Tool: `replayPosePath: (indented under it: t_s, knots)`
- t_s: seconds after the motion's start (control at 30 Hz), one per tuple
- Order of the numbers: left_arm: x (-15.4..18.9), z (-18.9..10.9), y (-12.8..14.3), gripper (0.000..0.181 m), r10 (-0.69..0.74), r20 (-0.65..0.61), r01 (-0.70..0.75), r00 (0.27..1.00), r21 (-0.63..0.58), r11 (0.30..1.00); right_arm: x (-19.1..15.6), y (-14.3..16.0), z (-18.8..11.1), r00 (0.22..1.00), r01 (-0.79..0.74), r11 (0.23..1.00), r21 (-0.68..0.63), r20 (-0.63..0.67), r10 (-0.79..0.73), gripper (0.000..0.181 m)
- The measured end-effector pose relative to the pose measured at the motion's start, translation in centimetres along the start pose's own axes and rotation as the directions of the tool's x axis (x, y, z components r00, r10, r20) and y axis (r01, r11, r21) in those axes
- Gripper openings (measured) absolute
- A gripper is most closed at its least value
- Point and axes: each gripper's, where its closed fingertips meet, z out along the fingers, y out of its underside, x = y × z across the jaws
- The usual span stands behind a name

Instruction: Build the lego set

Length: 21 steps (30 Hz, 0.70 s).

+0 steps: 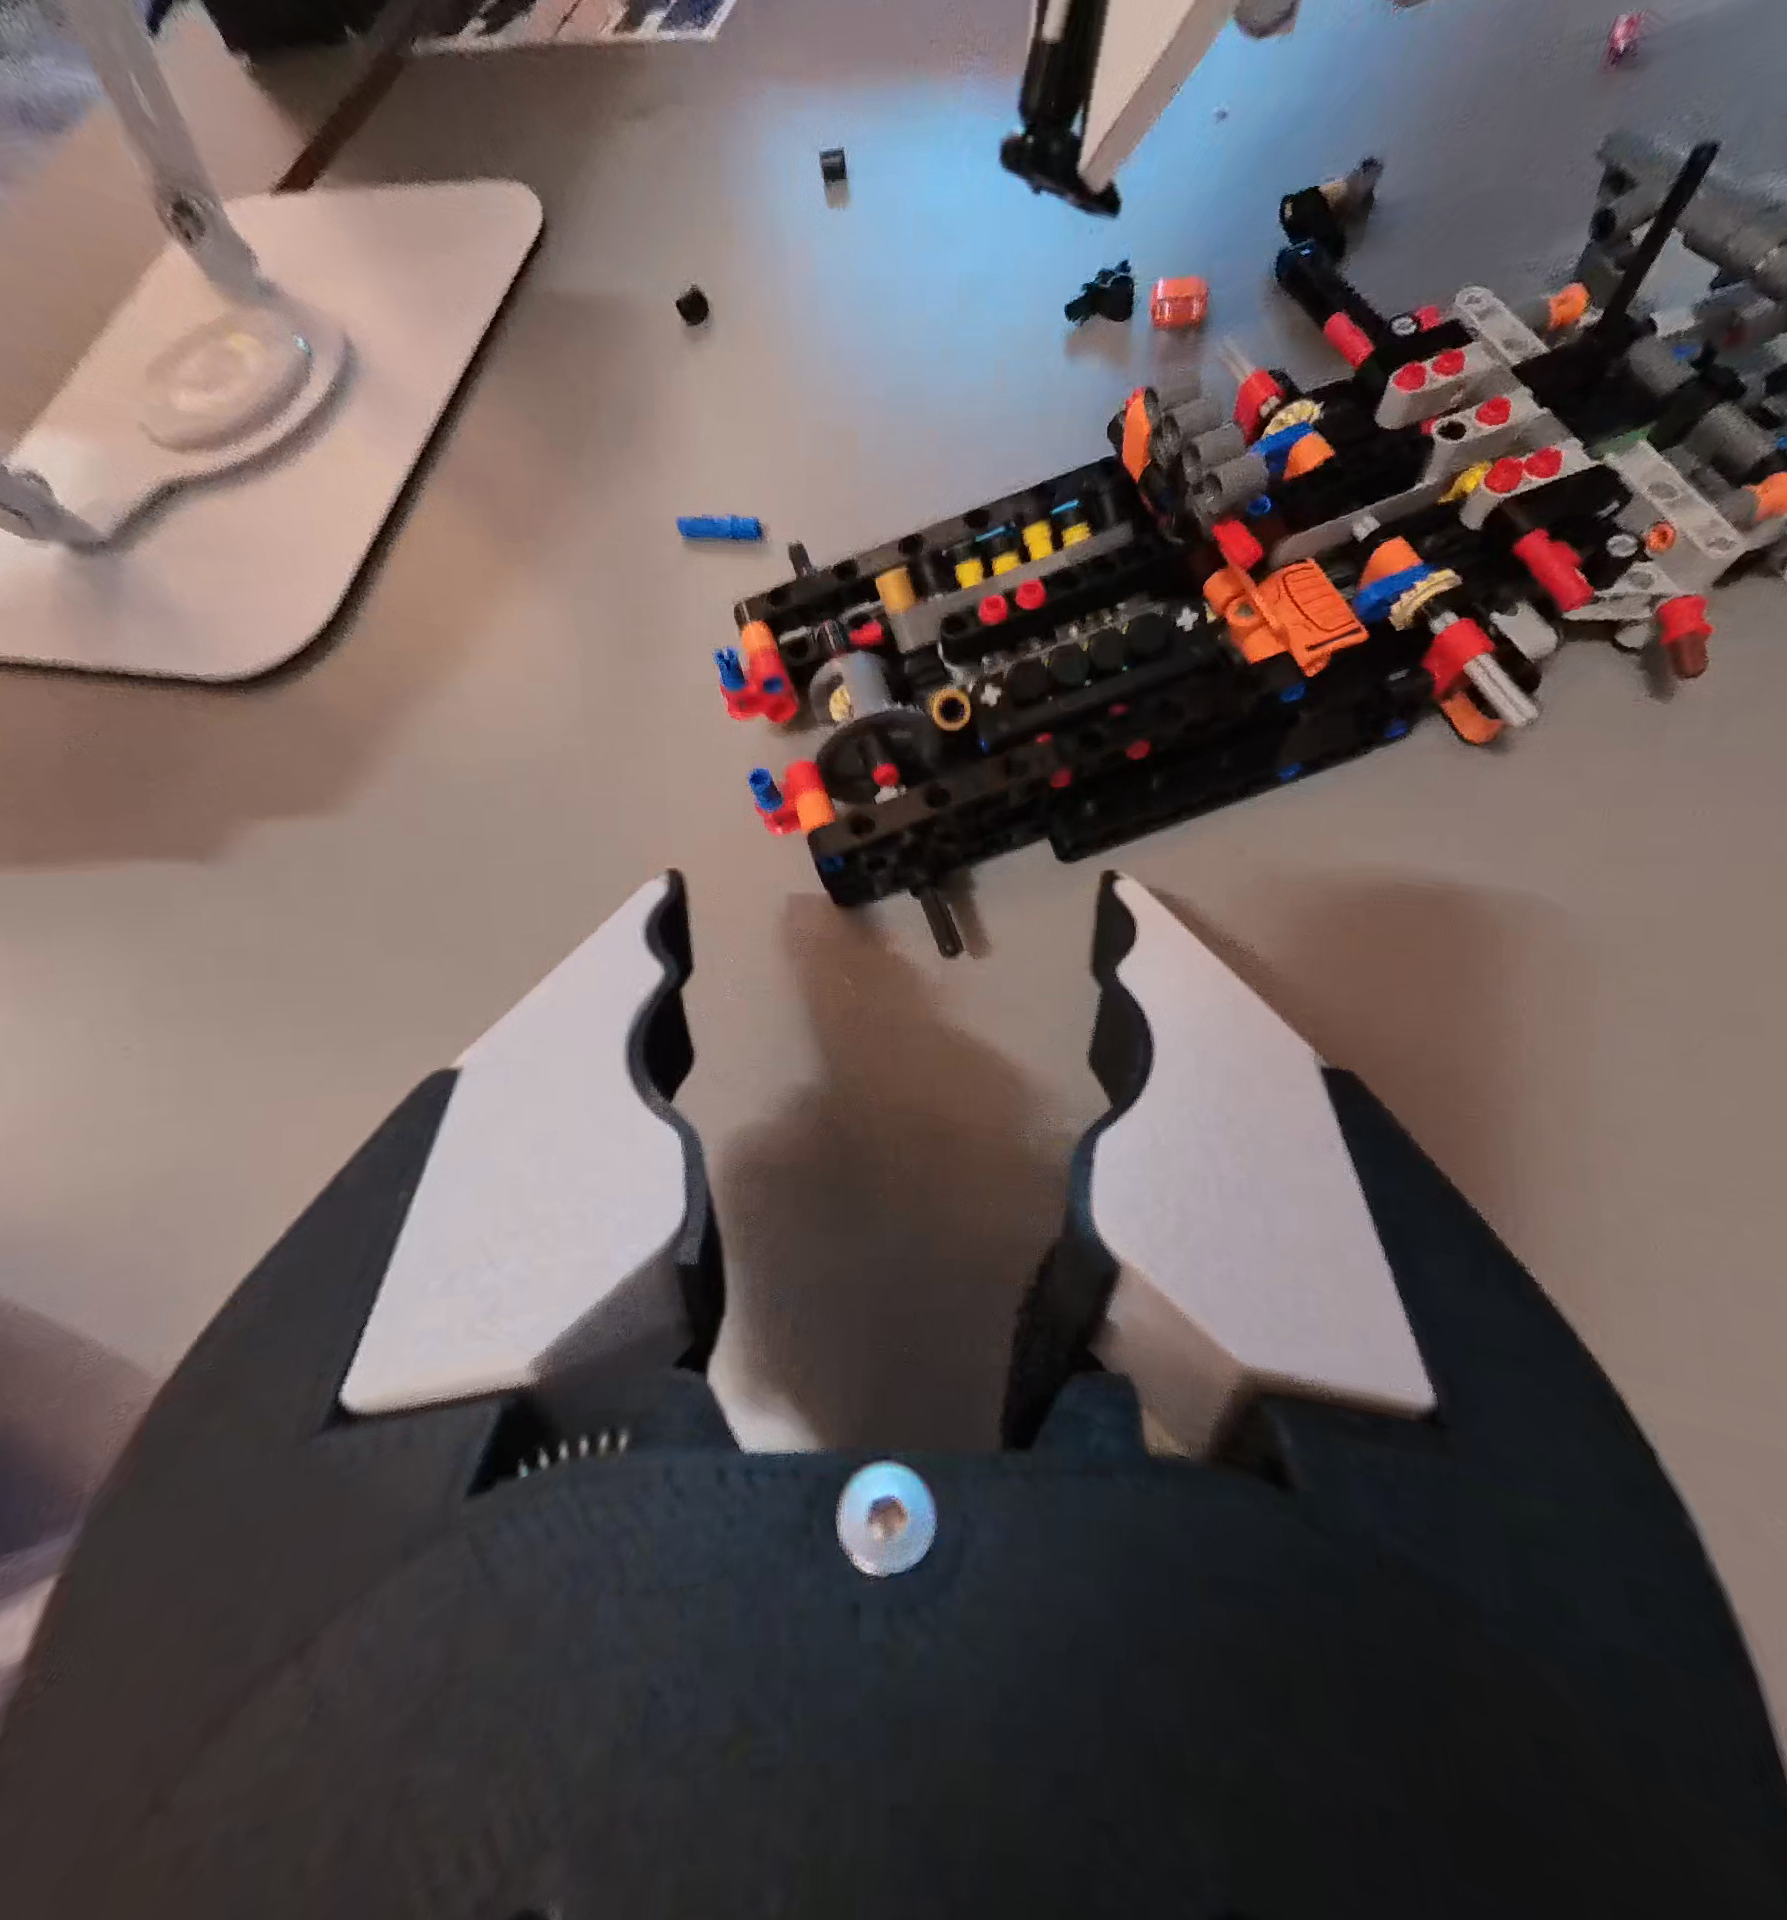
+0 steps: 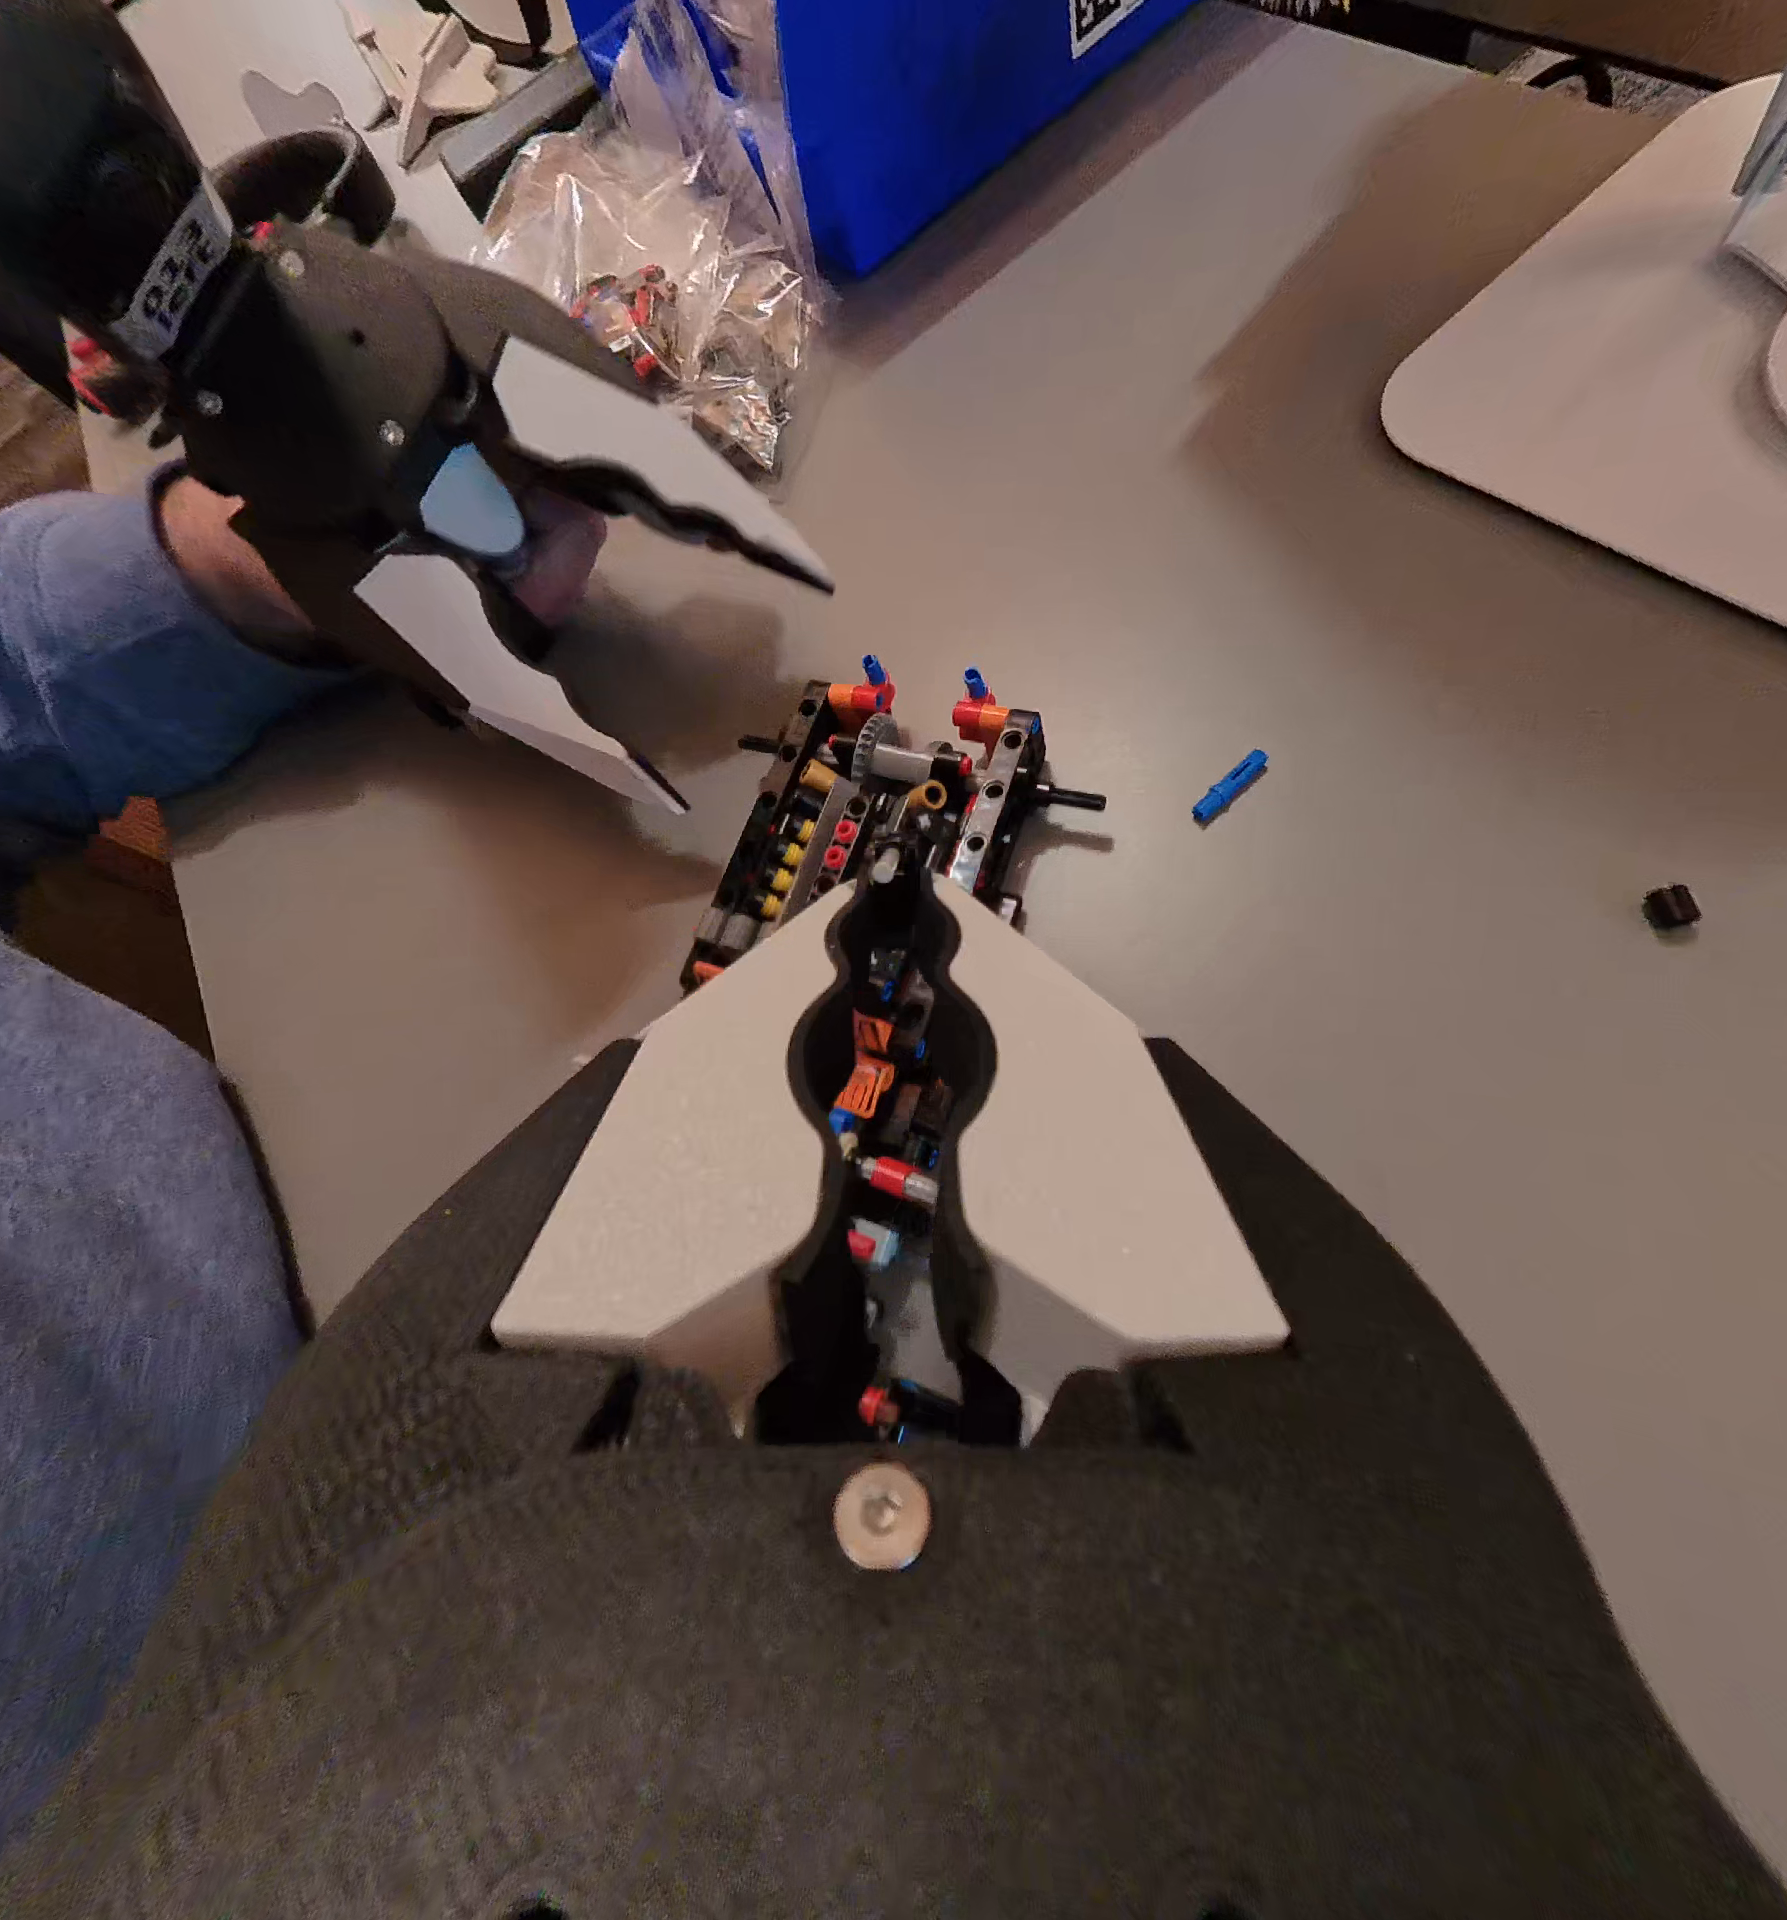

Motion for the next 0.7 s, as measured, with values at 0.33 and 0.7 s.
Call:
replayPosePath:
  t_s: [0.33, 0.7]
  knots:
    - [-1.4, 3.8, -1.3, 0.103, 0.193, -0.168, -0.209, 0.967, -0.08, 0.975, -0.5, 1.3, -2.7, 0.999, -0.032, 0.998, 0.047, -0.016, 0.033, 0.004]
    - [0.7, 3.8, -1.3, 0.065, 0.138, -0.24, -0.145, 0.961, -0.014, 0.989, 0.0, 2.2, -3.3, 0.999, -0.045, 0.997, 0.062, 0.022, 0.044, 0.004]
